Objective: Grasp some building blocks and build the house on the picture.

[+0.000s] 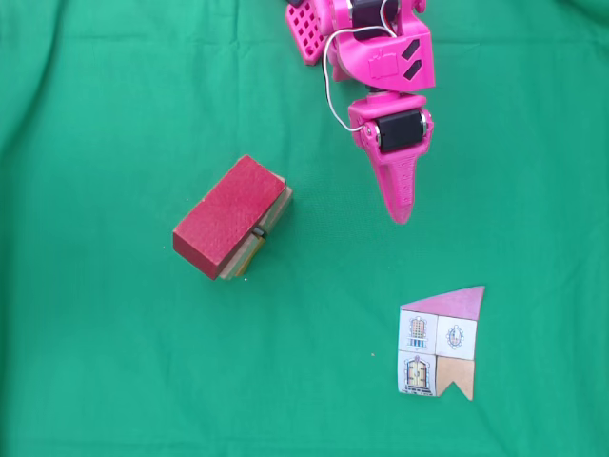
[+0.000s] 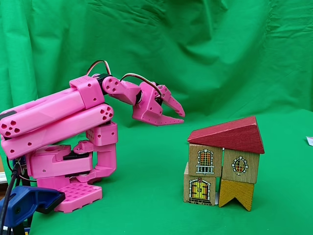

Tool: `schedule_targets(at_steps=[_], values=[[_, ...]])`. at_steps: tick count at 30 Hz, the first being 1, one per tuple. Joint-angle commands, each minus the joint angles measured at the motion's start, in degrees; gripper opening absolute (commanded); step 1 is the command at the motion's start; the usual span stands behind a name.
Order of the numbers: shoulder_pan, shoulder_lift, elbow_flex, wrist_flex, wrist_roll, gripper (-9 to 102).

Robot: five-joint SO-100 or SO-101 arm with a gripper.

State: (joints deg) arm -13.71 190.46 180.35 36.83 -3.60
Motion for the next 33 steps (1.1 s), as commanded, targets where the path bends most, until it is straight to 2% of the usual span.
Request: schedule_targets(at_steps=[1, 10, 33], values=[[-0.2, 1.1, 0.9, 0.3, 0.5, 0], [-0.2, 1.1, 0.9, 8.8, 0.5, 0], [-0.2, 1.1, 0.9, 9.1, 0.5, 0]])
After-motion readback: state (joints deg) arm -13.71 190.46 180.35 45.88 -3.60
